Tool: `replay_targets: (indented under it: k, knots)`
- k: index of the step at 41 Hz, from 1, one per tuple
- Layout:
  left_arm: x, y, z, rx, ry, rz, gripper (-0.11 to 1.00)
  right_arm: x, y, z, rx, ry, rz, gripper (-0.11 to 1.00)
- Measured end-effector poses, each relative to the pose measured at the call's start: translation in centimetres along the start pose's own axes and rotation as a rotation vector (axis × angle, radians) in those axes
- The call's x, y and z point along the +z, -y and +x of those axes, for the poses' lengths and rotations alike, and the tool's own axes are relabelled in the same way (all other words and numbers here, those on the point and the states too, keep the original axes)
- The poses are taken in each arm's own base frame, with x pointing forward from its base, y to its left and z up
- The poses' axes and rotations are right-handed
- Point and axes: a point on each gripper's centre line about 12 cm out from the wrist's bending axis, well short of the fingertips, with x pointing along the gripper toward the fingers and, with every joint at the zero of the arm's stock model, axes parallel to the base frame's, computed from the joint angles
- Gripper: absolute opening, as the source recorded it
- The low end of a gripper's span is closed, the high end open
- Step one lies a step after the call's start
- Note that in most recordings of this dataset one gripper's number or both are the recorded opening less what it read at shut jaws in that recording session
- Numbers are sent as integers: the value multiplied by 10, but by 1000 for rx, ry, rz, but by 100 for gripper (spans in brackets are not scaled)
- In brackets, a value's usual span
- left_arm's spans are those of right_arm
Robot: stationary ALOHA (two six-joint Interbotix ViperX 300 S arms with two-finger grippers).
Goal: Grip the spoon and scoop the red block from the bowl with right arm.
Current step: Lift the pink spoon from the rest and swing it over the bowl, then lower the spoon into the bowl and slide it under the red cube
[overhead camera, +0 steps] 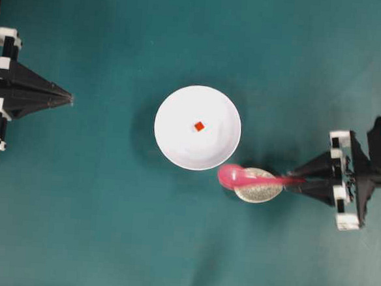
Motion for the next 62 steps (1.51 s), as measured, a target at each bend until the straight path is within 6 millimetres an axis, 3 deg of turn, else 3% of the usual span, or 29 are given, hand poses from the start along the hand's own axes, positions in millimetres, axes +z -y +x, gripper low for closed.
replay_targets:
  k: [6, 11, 16, 27, 39, 53, 62]
  knots:
    - [0, 0, 0, 0, 0, 0, 0, 50, 8, 15, -66, -84, 138, 24]
    - [-1, 0, 1, 0, -3, 0, 0, 104, 27, 24, -132, -196, 229, 24]
    - [-4, 0, 3, 0, -20, -2, 0, 134, 45, 26, -188, -409, 238, 24]
    - [-8, 0, 6, -2, -43, 0, 0, 138, 60, 53, -244, -815, 163, 24]
    - [-9, 0, 7, -2, -46, -2, 0, 152, 67, 91, -240, -873, 111, 24]
    - [-8, 0, 7, -2, -46, 0, 0, 156, 68, 105, -231, -947, 109, 24]
    - [-8, 0, 6, -2, -44, 0, 0, 146, 67, 113, -225, -984, 104, 24]
